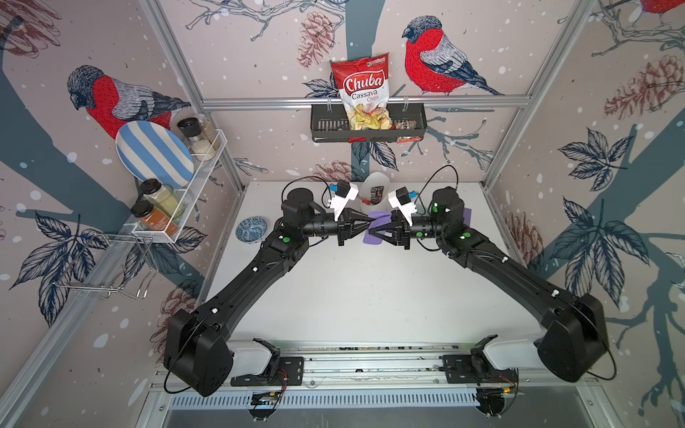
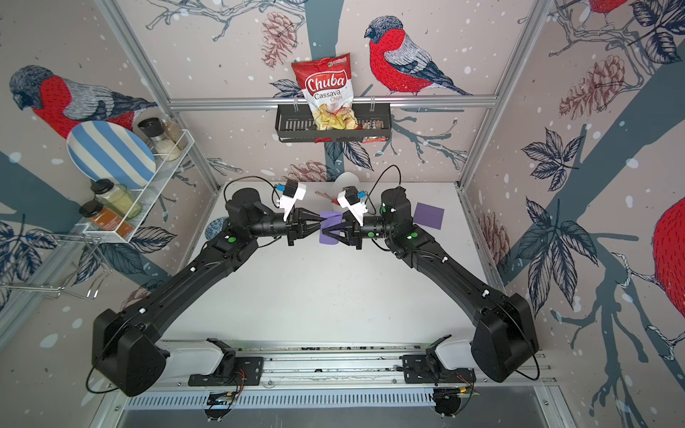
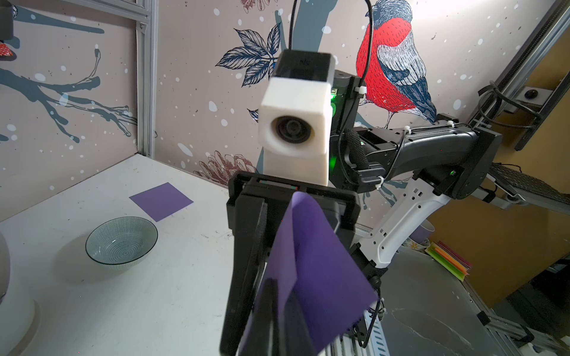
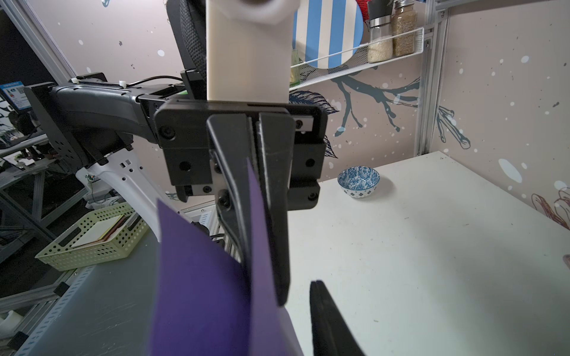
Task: Fold the square paper along the opposite sides
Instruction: Fold the paper.
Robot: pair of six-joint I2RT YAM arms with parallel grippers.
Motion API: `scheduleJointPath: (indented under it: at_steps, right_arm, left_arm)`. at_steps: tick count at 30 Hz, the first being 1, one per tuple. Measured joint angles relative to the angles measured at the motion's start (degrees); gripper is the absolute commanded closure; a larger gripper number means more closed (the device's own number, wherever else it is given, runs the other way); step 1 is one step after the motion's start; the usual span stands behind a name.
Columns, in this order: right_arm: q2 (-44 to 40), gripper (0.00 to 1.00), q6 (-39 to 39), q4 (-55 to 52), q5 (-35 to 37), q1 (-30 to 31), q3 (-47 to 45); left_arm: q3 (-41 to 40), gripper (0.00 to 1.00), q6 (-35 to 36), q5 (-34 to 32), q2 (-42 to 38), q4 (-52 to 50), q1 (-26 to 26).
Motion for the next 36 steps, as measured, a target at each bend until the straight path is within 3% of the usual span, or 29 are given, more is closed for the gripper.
scheduleJointPath:
  at_steps: [6,12,21,27,29,36]
  right_arm:
    - [-0.2,0.78,0.0,0.1,0.0,0.0,0.0]
    - [-0.2,1.00,0.0,0.1,-0.4,0.1,0.0]
    - [-0.3,1.00,0.0,0.1,-0.7,0.2,-0.1]
    - [-0.3,1.00,-0.2,0.2,-1.1,0.5,-0.6]
    - [-0.3,1.00,-0.2,0.1,-1.2,0.6,-1.1]
    - [-1.8,1.00,-1.0,-0.6,-1.2,0.7,-2.1]
  left_arm:
    - [0.0,1.00,0.0,0.0,0.0,0.0,0.0]
    - [0.0,1.00,0.0,-0.3,0.1,0.0,0.0]
    - [0.0,1.00,0.0,-0.2,0.1,-0.1,0.0]
    - [2.6,0.48,0.4,-1.2,-0.2,-0.7,0.0]
    - [4.1,0.36,0.7,-1.3,-0.4,-0.7,0.0]
    - [5.9,0.14,3.3,-1.2,-3.7,-0.7,1.5]
